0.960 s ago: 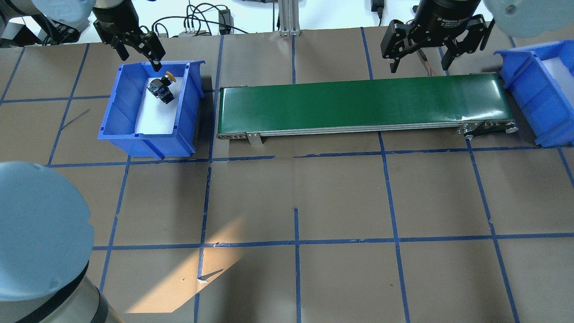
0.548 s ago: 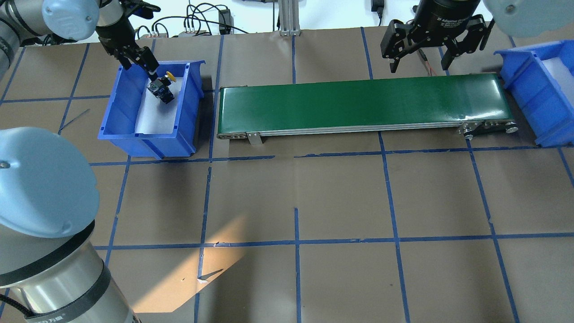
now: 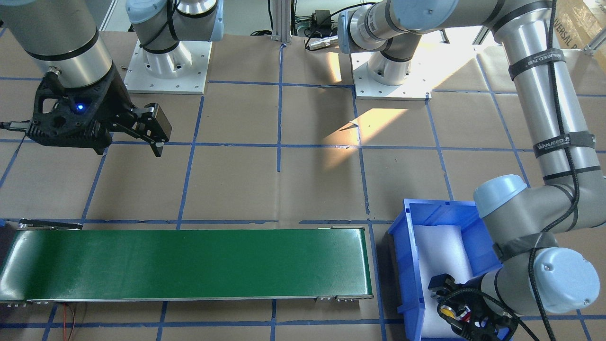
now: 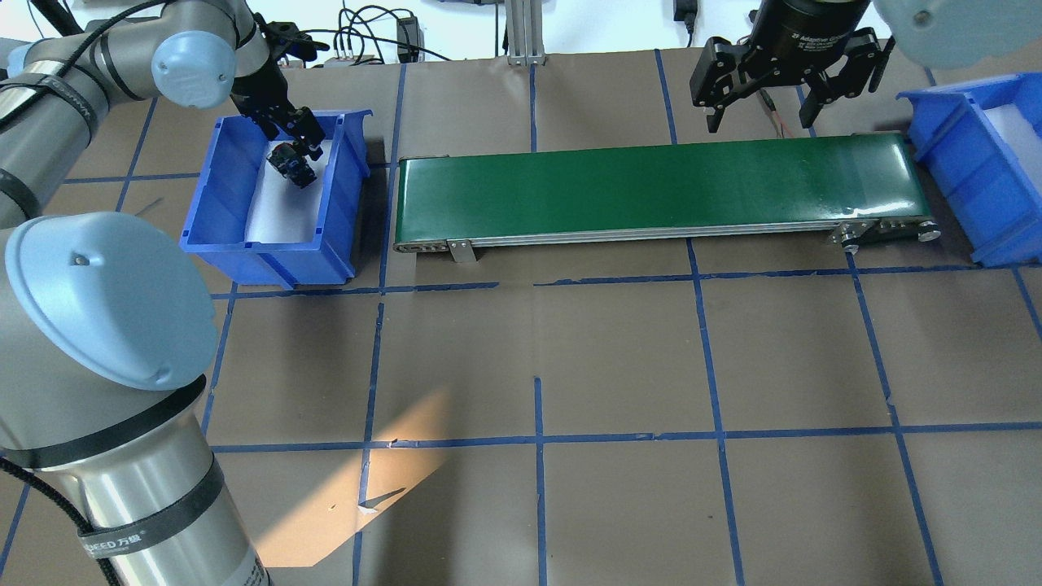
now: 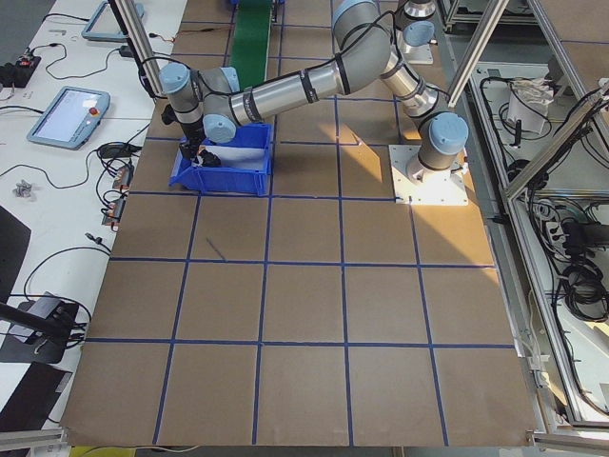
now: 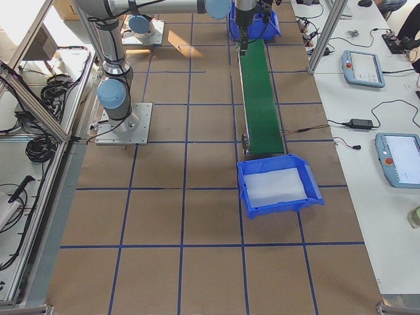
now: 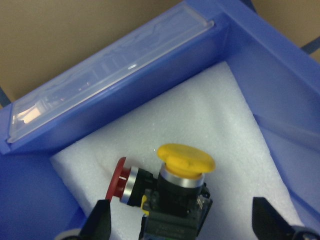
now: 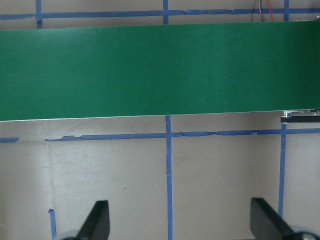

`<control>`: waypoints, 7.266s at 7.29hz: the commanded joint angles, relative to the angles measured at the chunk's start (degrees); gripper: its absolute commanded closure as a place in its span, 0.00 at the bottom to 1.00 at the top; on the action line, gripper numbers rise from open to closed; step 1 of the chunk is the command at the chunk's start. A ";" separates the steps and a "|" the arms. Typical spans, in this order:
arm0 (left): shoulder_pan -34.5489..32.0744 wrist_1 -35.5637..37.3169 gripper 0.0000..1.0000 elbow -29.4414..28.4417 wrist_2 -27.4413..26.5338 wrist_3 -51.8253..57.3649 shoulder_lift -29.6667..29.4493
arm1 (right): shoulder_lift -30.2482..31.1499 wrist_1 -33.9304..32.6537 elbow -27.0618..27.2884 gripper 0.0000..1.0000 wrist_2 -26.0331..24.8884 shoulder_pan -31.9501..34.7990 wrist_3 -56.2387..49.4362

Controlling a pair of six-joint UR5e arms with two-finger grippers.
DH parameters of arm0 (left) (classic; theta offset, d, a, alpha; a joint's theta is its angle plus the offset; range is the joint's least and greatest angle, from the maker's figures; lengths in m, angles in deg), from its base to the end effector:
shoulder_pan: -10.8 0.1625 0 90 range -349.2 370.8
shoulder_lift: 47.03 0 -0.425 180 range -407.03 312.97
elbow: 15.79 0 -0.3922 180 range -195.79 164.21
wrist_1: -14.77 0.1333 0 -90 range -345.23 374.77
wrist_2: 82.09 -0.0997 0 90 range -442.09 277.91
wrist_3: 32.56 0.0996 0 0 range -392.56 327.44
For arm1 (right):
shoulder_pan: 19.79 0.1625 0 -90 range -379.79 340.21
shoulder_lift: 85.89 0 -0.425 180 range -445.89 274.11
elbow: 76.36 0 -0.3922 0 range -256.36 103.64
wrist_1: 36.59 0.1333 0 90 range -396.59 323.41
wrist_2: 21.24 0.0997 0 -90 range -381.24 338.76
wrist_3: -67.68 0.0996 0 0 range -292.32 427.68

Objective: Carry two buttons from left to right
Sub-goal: 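Grasp the yellow-capped button with the left gripper and lift it, then carry the yellow button to the conveyor and release it with the left gripper, then return the left gripper to the bin and grasp the red-capped button, then carry the red button to the conveyor and release it with the left gripper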

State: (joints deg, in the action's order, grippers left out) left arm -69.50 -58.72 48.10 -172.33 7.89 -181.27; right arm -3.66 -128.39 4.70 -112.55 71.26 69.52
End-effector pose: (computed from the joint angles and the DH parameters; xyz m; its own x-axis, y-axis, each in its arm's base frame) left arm -0.0019 -0.7775 0.2426 -0.8594 0.5111 0.0152 0.5114 0.8590 0.0242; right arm 0.1412 -0.5518 0.4973 -0.9997 0.0149 0.0212 0.0138 0.9985 -0.0525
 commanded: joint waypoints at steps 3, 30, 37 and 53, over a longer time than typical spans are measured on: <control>0.23 1.60 0.57 0.62 -2.64 0.07 0.38 | -0.05 -0.04 0.06 0.00 0.00 0.00 0.09; -9.39 4.50 0.00 7.91 1.74 -57.85 14.53 | 0.04 -0.21 0.85 0.00 0.09 -0.35 0.09; 3.13 6.86 0.03 11.24 2.97 -62.95 5.76 | -0.05 -0.21 0.94 0.00 0.18 -0.18 0.09; -17.67 5.53 0.82 12.66 2.27 -54.29 13.87 | -0.05 -0.21 0.94 0.00 -0.79 -0.18 0.00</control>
State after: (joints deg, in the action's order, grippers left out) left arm -83.28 -54.70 60.56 -169.73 -50.52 -163.82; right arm -3.62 -128.60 5.65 -113.00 71.09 69.50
